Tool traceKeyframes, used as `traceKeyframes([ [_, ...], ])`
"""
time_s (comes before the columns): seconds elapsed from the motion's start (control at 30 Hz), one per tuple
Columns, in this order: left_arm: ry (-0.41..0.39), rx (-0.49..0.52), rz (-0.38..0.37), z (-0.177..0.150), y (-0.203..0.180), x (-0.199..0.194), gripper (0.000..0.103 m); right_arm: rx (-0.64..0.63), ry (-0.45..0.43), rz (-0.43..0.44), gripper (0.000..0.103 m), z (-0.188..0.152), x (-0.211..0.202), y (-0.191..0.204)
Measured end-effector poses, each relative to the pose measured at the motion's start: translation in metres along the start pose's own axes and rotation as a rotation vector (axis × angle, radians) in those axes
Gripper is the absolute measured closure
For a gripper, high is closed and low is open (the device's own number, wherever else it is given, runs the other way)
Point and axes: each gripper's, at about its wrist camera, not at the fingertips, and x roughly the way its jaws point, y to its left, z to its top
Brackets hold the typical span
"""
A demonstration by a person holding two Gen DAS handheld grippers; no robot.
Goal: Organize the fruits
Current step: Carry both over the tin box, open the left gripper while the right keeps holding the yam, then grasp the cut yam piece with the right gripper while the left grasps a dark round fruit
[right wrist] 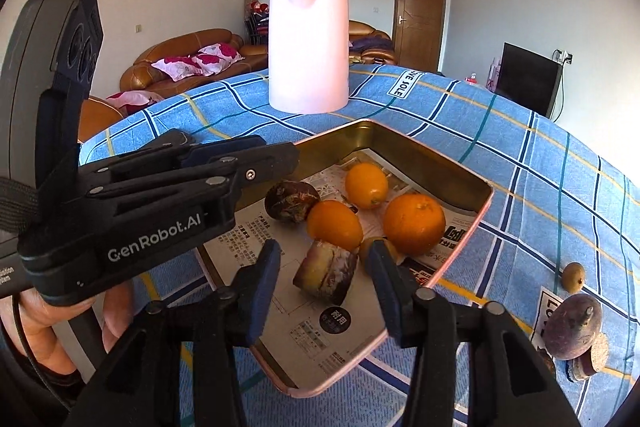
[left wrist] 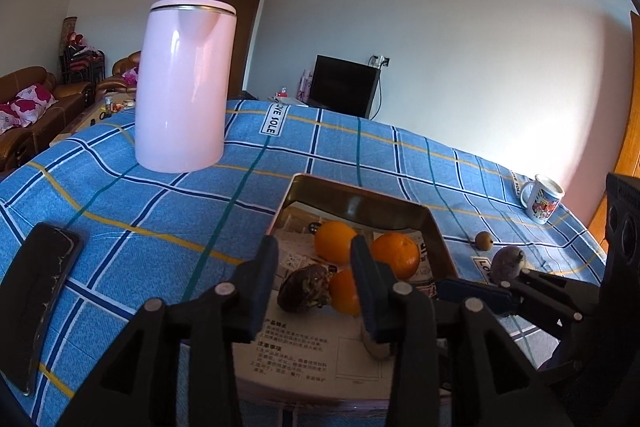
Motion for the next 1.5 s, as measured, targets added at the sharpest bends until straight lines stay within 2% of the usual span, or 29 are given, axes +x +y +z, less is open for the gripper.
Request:
traceKeyframes([
  [0.03, -0.010, 0.000, -0.002, 0.000, -0.002, -0.003, 0.049, 0.004, -0.010, -0.003, 0.046, -0.002, -0.005, -0.003],
  [0.1, -0.023, 0.014, -0.008, 0.001, -0.010, -0.008, 0.045, 0.011, -0.031, -0.017, 0.046, -0.009, -0.019, -0.011],
  [0.2, -0.030, 0.046, -0.040, 0.001, -0.028, -0.013, 0.043, 0.035, -0.062, -0.055, 0.046, -0.023, -0.047, -0.032],
  [0.3, -0.020, 0.088, -0.077, -0.002, -0.053, -0.012, 0.043, 0.084, -0.076, -0.125, 0.046, -0.041, -0.074, -0.062],
  [0.43, 0.011, 0.157, -0.133, -0.008, -0.091, -0.005, 0.043, 0.139, -0.048, -0.281, 0.046, -0.063, -0.098, -0.109],
  [0.5, 0.035, 0.187, -0.170, -0.012, -0.109, 0.000, 0.041, 0.193, -0.022, -0.307, 0.046, -0.069, -0.102, -0.133],
  [0.63, 0.074, 0.241, -0.204, -0.018, -0.140, 0.013, 0.041, 0.227, 0.042, -0.320, 0.046, -0.074, -0.095, -0.157],
  [0.73, 0.115, 0.256, -0.215, -0.022, -0.152, 0.025, 0.041, 0.252, 0.097, -0.276, 0.046, -0.076, -0.085, -0.168],
  [0.93, 0.159, 0.286, -0.235, -0.028, -0.167, 0.035, 0.041, 0.261, 0.181, -0.245, 0.046, -0.074, -0.059, -0.181],
  [0.97, 0.165, 0.288, -0.242, -0.028, -0.168, 0.036, 0.041, 0.270, 0.184, -0.242, 0.051, -0.075, -0.057, -0.184],
  [1.0, 0.171, 0.290, -0.243, -0.028, -0.169, 0.036, 0.041, 0.286, 0.185, -0.223, 0.057, -0.075, -0.055, -0.187],
  [1.03, 0.175, 0.295, -0.243, -0.029, -0.170, 0.037, 0.041, 0.298, 0.174, -0.199, 0.067, -0.075, -0.057, -0.189],
  [1.2, 0.195, 0.325, -0.257, -0.034, -0.182, 0.040, 0.041, 0.319, 0.117, -0.218, 0.067, -0.082, -0.076, -0.186],
  [1.37, 0.256, 0.363, -0.282, -0.042, -0.199, 0.050, 0.041, 0.366, 0.037, -0.265, 0.067, -0.090, -0.105, -0.187],
  [1.5, 0.313, 0.387, -0.282, -0.047, -0.210, 0.062, 0.042, 0.395, 0.042, -0.250, 0.067, -0.099, -0.102, -0.190],
])
